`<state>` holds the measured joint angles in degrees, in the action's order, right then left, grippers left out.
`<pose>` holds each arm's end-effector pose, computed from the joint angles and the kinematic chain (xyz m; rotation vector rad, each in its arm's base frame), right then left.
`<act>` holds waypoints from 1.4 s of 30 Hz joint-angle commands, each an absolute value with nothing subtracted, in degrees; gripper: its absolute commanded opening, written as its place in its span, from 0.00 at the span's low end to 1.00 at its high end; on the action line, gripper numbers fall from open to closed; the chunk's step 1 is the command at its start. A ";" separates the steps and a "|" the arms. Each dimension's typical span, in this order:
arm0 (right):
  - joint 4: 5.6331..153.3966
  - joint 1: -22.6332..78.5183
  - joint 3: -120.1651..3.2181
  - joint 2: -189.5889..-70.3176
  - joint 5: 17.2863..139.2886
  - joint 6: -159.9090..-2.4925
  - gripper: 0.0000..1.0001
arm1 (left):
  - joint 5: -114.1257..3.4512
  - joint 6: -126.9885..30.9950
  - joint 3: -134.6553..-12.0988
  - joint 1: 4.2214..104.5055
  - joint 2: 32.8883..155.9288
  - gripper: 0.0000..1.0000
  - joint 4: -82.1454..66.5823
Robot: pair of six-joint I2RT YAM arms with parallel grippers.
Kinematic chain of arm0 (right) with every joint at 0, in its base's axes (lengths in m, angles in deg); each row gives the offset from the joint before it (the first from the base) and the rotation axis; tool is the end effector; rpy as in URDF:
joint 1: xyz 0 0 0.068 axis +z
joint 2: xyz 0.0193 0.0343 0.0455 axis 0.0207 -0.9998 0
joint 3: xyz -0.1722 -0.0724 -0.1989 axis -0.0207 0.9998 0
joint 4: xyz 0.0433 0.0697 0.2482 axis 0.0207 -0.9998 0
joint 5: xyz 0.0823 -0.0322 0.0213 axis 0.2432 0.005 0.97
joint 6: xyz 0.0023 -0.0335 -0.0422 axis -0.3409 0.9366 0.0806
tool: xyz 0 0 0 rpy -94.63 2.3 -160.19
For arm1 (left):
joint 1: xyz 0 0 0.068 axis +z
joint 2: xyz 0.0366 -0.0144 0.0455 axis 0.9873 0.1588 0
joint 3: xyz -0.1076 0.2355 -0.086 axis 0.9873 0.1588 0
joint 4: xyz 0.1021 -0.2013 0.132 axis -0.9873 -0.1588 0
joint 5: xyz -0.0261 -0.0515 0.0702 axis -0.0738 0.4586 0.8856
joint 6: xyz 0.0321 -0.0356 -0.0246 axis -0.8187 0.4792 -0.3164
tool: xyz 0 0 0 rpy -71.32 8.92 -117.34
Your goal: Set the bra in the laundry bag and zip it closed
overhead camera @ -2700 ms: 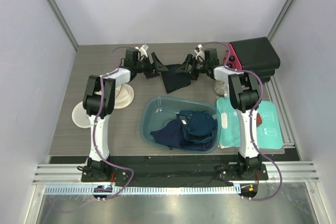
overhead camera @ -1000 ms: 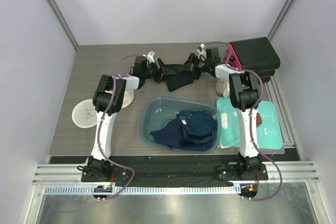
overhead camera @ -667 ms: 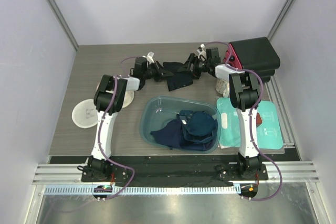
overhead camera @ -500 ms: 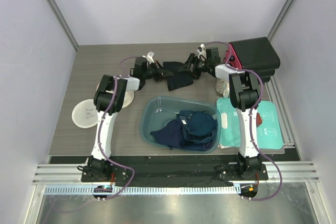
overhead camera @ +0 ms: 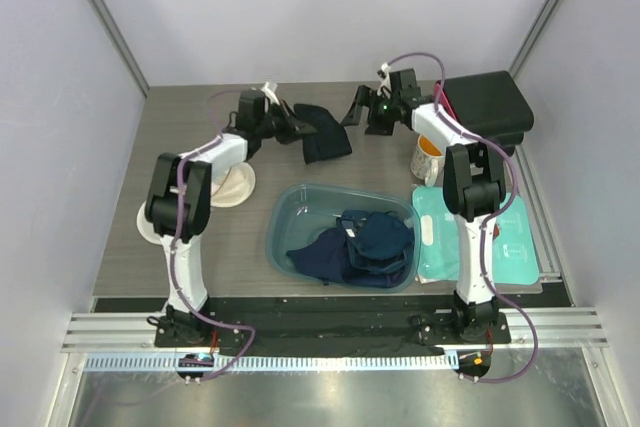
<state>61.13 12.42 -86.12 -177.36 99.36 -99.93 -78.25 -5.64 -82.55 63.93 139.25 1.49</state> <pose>0.4886 0.1358 0.1968 -0.0085 2.4082 0.9165 0.4480 -0.1557 0.1861 -0.3477 2.2198 -1.2825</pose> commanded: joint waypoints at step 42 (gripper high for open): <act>75.80 51.73 -118.81 -199.34 60.01 -102.25 0.42 | -64.04 -14.49 -49.72 105.91 76.55 0.00 -30.99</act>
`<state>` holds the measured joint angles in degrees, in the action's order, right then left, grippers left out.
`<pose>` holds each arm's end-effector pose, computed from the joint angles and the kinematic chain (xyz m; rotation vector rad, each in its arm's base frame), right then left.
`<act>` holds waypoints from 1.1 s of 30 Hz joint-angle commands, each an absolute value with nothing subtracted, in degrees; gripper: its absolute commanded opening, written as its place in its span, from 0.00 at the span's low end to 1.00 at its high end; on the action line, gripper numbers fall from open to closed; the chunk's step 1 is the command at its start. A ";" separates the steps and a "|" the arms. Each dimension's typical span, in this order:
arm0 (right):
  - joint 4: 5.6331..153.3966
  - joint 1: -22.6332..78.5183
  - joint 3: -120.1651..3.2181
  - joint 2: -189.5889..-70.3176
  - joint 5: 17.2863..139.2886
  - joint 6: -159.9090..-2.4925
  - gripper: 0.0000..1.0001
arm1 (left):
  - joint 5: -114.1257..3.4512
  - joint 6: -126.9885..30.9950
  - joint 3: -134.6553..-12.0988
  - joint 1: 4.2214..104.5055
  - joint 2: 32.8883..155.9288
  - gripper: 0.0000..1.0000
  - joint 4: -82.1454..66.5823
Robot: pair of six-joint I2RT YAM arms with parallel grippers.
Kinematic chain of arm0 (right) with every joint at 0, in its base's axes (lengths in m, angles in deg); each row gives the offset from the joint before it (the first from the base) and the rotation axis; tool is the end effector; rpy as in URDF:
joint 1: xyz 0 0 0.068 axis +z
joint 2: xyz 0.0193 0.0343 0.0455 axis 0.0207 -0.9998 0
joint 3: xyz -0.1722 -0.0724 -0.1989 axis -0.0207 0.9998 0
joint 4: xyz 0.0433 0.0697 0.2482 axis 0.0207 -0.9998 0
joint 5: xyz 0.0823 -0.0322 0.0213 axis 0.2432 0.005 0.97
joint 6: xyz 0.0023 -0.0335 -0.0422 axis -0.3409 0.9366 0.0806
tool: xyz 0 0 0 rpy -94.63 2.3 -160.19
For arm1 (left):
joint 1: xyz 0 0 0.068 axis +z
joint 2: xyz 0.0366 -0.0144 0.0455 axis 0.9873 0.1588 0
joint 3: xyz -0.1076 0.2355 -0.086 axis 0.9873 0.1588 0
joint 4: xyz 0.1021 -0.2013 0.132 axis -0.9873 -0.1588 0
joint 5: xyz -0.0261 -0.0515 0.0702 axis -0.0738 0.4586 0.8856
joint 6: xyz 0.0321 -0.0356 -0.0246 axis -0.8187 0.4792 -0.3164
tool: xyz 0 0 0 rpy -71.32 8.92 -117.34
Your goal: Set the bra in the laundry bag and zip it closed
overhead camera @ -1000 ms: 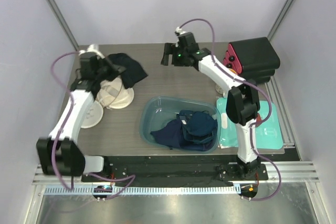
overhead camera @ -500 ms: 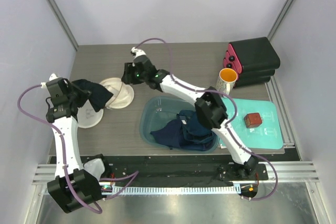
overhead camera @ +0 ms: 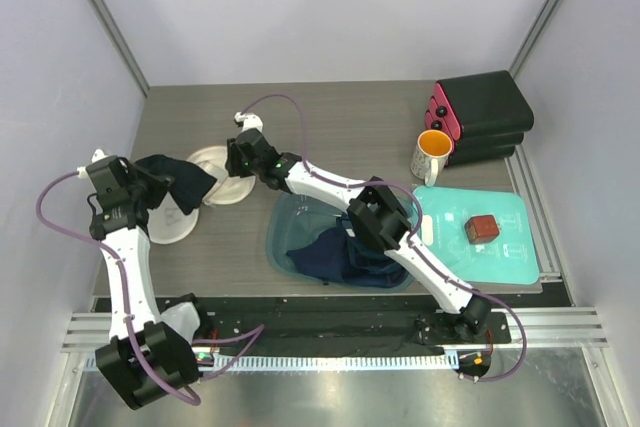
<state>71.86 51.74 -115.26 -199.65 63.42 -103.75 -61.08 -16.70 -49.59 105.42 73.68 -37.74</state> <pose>0.3650 0.4756 0.1732 -0.3516 2.0908 0.7602 0.1921 0.0782 0.3007 -1.0904 1.8890 -0.4477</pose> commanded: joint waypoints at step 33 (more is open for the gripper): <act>71.23 50.41 -109.84 -184.05 88.22 -122.11 0.07 | -64.92 -0.51 -39.26 92.57 103.99 0.00 8.39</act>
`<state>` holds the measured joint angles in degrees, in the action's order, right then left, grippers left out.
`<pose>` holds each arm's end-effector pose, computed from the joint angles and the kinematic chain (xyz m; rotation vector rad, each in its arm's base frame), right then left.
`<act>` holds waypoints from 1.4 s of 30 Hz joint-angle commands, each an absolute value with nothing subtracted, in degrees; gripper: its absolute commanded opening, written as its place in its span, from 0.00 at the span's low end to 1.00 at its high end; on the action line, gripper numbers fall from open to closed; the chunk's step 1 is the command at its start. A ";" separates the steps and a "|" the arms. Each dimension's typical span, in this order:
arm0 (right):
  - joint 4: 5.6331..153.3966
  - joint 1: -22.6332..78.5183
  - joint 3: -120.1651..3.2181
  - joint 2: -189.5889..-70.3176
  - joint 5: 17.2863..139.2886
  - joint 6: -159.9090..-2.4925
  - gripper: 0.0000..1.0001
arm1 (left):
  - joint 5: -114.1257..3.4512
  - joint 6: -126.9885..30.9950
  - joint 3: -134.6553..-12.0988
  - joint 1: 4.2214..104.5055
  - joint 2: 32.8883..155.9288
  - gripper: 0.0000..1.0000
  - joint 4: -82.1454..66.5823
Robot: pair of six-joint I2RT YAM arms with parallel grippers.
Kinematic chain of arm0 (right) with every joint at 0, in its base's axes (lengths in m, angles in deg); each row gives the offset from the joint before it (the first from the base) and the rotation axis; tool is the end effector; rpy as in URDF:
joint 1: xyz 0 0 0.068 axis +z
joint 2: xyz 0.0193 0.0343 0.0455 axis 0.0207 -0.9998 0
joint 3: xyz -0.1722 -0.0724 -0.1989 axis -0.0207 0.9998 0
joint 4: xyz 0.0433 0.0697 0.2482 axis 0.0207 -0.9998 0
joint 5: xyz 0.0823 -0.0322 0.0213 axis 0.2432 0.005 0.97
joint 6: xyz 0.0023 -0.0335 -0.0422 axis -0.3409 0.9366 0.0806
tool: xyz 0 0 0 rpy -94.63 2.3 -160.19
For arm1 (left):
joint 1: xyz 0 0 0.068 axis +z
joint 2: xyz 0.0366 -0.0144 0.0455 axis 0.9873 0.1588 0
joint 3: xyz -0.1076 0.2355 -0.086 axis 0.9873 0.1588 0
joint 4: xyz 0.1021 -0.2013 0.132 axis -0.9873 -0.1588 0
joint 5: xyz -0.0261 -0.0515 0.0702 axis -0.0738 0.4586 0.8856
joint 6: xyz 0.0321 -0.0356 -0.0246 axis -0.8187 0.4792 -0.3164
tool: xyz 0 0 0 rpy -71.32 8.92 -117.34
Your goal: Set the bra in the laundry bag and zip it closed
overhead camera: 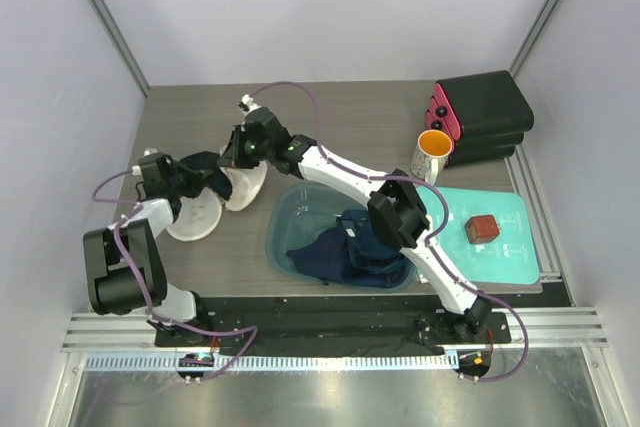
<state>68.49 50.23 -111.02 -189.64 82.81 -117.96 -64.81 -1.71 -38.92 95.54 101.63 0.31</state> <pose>0.3533 0.4548 0.2410 -0.3040 2.2015 1.2170 0.2839 0.0631 0.1834 -1.1775 1.9137 -0.7566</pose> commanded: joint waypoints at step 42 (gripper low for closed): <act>48.03 46.89 -123.20 -188.45 76.71 -86.69 0.62 | -57.54 -15.19 -47.18 91.15 79.48 0.00 -24.92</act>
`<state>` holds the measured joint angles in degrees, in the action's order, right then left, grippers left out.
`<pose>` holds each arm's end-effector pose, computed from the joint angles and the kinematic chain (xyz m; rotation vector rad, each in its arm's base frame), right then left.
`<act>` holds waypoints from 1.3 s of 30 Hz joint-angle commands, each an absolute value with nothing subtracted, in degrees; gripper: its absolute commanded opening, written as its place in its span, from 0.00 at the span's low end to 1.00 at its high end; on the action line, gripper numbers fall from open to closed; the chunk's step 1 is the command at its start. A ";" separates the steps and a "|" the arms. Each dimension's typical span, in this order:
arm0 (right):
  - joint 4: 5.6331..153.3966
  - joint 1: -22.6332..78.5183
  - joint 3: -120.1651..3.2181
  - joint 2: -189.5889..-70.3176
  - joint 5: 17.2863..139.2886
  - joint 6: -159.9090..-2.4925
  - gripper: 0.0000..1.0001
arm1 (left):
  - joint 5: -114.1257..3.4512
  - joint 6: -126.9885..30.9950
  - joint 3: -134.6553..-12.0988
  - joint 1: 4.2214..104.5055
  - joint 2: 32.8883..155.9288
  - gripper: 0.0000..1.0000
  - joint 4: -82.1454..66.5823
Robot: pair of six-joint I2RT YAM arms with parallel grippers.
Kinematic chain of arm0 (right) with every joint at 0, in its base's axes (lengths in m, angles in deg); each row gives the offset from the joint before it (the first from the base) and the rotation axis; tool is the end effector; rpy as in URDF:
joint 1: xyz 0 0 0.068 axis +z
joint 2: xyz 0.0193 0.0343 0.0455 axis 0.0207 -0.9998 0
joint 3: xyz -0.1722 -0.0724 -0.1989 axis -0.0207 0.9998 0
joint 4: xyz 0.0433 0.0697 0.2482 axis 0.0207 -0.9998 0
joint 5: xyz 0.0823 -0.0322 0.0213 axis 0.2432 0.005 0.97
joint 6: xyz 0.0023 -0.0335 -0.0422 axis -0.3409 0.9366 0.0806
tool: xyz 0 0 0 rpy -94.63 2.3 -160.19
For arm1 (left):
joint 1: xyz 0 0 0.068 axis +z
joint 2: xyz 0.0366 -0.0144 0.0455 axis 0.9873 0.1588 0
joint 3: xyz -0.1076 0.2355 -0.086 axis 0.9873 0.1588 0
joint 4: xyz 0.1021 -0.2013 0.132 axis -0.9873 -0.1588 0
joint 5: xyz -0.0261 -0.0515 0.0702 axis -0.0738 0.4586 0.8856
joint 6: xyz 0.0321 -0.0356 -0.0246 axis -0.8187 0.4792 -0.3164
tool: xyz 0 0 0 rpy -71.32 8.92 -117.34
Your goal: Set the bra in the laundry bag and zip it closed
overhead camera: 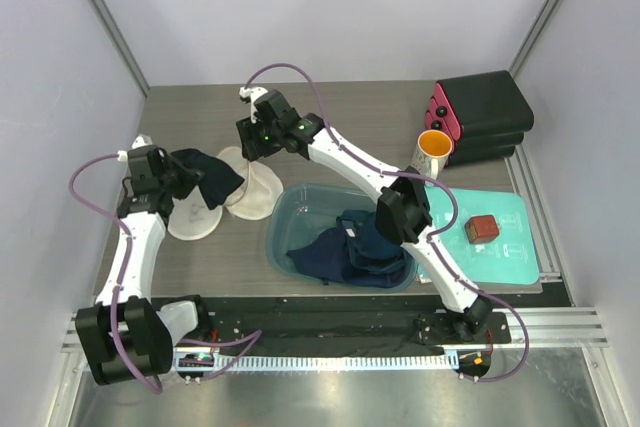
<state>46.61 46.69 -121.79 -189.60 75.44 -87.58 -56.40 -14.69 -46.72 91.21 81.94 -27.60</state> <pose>0.3737 0.4177 0.2698 -0.7233 2.1518 0.6786 0.2379 0.0375 0.2697 -0.9461 2.0110 -0.5151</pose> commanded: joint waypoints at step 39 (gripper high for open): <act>57.87 36.52 -89.01 -152.67 113.98 -86.77 1.00 | -107.45 1.77 -44.36 88.25 79.03 0.00 26.33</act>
